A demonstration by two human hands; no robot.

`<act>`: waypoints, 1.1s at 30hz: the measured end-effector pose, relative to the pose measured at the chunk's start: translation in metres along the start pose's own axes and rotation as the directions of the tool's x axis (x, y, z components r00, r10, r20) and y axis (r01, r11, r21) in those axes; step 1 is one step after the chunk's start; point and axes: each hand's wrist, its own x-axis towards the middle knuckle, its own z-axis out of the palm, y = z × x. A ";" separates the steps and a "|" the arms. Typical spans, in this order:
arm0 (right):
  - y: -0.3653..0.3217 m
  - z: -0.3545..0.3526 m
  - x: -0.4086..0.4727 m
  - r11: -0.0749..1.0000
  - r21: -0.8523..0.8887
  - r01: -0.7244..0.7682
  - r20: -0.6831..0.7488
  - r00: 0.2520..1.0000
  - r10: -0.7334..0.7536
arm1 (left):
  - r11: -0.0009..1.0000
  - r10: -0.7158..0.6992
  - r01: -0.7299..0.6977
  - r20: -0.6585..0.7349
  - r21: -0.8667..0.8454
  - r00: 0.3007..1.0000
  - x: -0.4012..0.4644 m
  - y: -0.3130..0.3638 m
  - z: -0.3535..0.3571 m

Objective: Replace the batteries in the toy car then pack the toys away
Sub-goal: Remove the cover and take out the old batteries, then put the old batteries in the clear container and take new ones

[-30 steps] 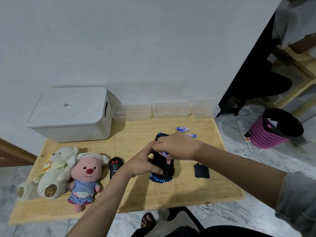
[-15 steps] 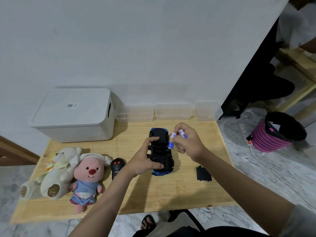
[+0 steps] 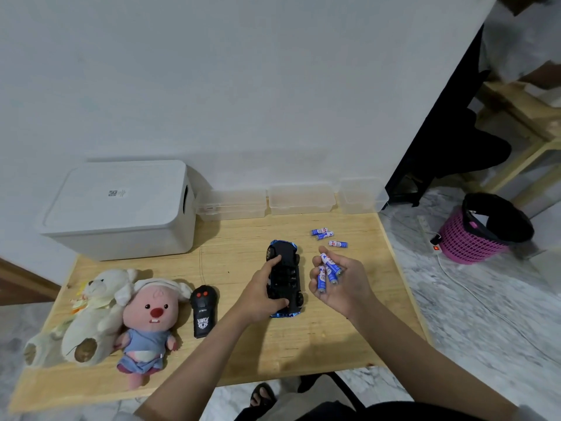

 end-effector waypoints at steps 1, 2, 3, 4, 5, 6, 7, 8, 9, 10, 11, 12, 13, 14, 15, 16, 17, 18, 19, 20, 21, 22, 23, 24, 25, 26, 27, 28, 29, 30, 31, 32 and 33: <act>0.000 -0.002 0.000 1.000 -0.006 0.004 -0.010 1.000 -0.004 | 1.000 -0.015 0.015 0.015 0.012 1.000 0.001 -0.002 0.000; -0.001 -0.003 0.001 1.000 -0.005 0.004 -0.016 1.000 -0.004 | 1.000 -0.027 0.027 0.028 0.014 0.999 0.002 -0.003 0.001; -0.001 -0.005 0.002 1.000 0.004 0.000 -0.020 1.000 0.000 | 0.999 -0.031 0.031 0.038 0.010 0.999 0.003 -0.005 0.001; -0.001 -0.006 0.003 1.000 0.020 -0.005 -0.021 1.000 0.005 | 0.999 -0.031 0.031 0.044 0.007 0.999 0.004 -0.007 0.001; -0.002 -0.007 0.005 0.999 0.037 -0.012 -0.023 1.000 0.013 | 1.000 -0.028 0.028 0.048 0.006 0.998 0.005 -0.008 0.001; -0.002 -0.008 0.007 0.998 0.051 -0.022 -0.024 0.999 0.023 | 1.000 -0.028 0.028 0.051 0.010 0.998 0.006 -0.010 0.001; -0.003 -0.008 0.009 0.997 0.063 -0.034 -0.025 0.999 0.035 | 0.999 -0.035 0.034 0.056 0.020 0.998 0.007 -0.011 0.001; -0.004 -0.008 0.011 0.996 0.070 -0.048 -0.028 0.998 0.050 | 0.998 -0.049 0.047 0.058 0.040 0.997 0.009 -0.011 0.001; -0.005 -0.007 0.013 0.995 0.073 -0.062 -0.033 0.997 0.065 | 0.995 -0.073 0.068 0.057 0.079 0.996 0.009 -0.011 0.000; -0.006 -0.006 0.015 0.995 0.073 -0.073 -0.042 0.996 0.076 | 0.987 -0.098 0.090 0.054 0.131 0.994 0.011 -0.011 0.000; -0.008 -0.005 0.017 0.994 0.074 -0.077 -0.054 0.995 0.081 | 0.978 -0.122 0.112 0.048 0.176 0.991 0.011 -0.009 -0.001; -0.010 -0.004 0.020 0.994 0.078 -0.080 -0.071 0.994 0.085 | 0.970 -0.141 0.131 0.037 0.204 0.989 0.011 -0.007 -0.001; -0.012 -0.004 0.023 0.993 0.085 -0.082 -0.092 0.992 0.090 | 0.963 -0.151 0.142 0.021 0.227 0.988 0.011 -0.005 -0.001; -0.014 -0.004 0.028 0.991 0.097 -0.087 -0.115 0.988 0.098 | 0.957 -0.152 0.146 0.003 0.251 0.988 0.012 -0.003 0.000; -0.017 -0.005 0.033 0.989 0.112 -0.098 -0.136 0.984 0.113 | 0.949 -0.156 0.153 -0.013 0.277 0.988 0.013 -0.001 0.001; -0.020 -0.007 0.039 0.985 0.129 -0.115 -0.153 0.979 0.134 | 0.941 -0.155 0.158 -0.032 0.301 0.987 0.014 0.002 0.003; -0.024 -0.009 0.044 0.981 0.140 -0.133 -0.170 0.973 0.156 | 0.935 -0.145 0.156 -0.056 0.318 0.988 0.016 0.005 0.005; -0.029 -0.010 0.050 0.980 0.135 -0.145 -0.192 0.967 0.169 | 0.933 -0.126 0.147 -0.084 0.329 0.988 0.018 0.009 0.007; -0.035 -0.012 0.054 0.982 0.113 -0.150 -0.215 0.961 0.171 | 0.931 -0.101 0.135 -0.117 0.338 0.988 0.021 0.014 0.009; -0.042 -0.013 0.059 0.985 0.087 -0.149 -0.234 0.958 0.166 | 0.929 -0.068 0.118 -0.151 0.350 0.986 0.025 0.021 0.011; -0.050 -0.013 0.063 0.987 0.065 -0.147 -0.242 0.957 0.159 | 0.927 -0.035 0.100 -0.184 0.360 0.982 0.031 0.030 0.012; -0.058 -0.014 0.067 0.988 0.051 -0.143 -0.245 0.958 0.152 | 0.928 -0.002 0.082 -0.214 0.364 0.977 0.038 0.038 0.012; -0.067 -0.015 0.071 0.990 0.042 -0.137 -0.248 0.958 0.143 | 0.931 0.031 0.060 -0.241 0.360 0.970 0.047 0.048 0.014; -0.078 -0.016 0.076 0.991 0.035 -0.126 -0.254 0.958 0.131 | 0.934 0.063 0.036 -0.265 0.356 0.962 0.057 0.058 0.015; -0.088 -0.018 0.081 0.993 0.032 -0.114 -0.265 0.957 0.118 | 0.936 0.091 0.017 -0.288 0.351 0.953 0.068 0.067 0.018; -0.099 -0.020 0.086 0.994 0.032 -0.101 -0.278 0.955 0.106 | 0.938 0.116 -0.003 -0.308 0.347 0.944 0.079 0.077 0.020; -0.110 -0.023 0.091 0.995 0.037 -0.088 -0.292 0.952 0.095 | 0.940 0.139 -0.024 -0.318 0.341 0.938 0.091 0.086 0.023; -0.121 -0.026 0.096 0.996 0.042 -0.074 -0.304 0.949 0.083 | 0.941 0.163 -0.051 -0.316 0.335 0.935 0.103 0.095 0.026; -0.131 -0.029 0.101 0.997 0.046 -0.064 -0.316 0.946 0.075 | 0.941 0.188 -0.081 -0.307 0.330 0.933 0.115 0.102 0.031; -0.141 -0.032 0.105 0.997 0.051 -0.059 -0.330 0.941 0.073 | 0.938 0.212 -0.110 -0.296 0.328 0.932 0.128 0.109 0.035; -0.150 -0.035 0.109 0.997 0.054 -0.059 -0.348 0.935 0.074 | 0.935 0.233 -0.133 -0.284 0.330 0.930 0.141 0.116 0.040; -0.159 -0.037 0.114 0.997 0.054 -0.063 -0.369 0.926 0.079 | 0.929 0.249 -0.150 -0.271 0.339 0.930 0.154 0.121 0.044; -0.167 -0.040 0.118 0.996 0.051 -0.068 -0.388 0.918 0.082 | 0.921 0.263 -0.164 -0.254 0.353 0.931 0.167 0.127 0.049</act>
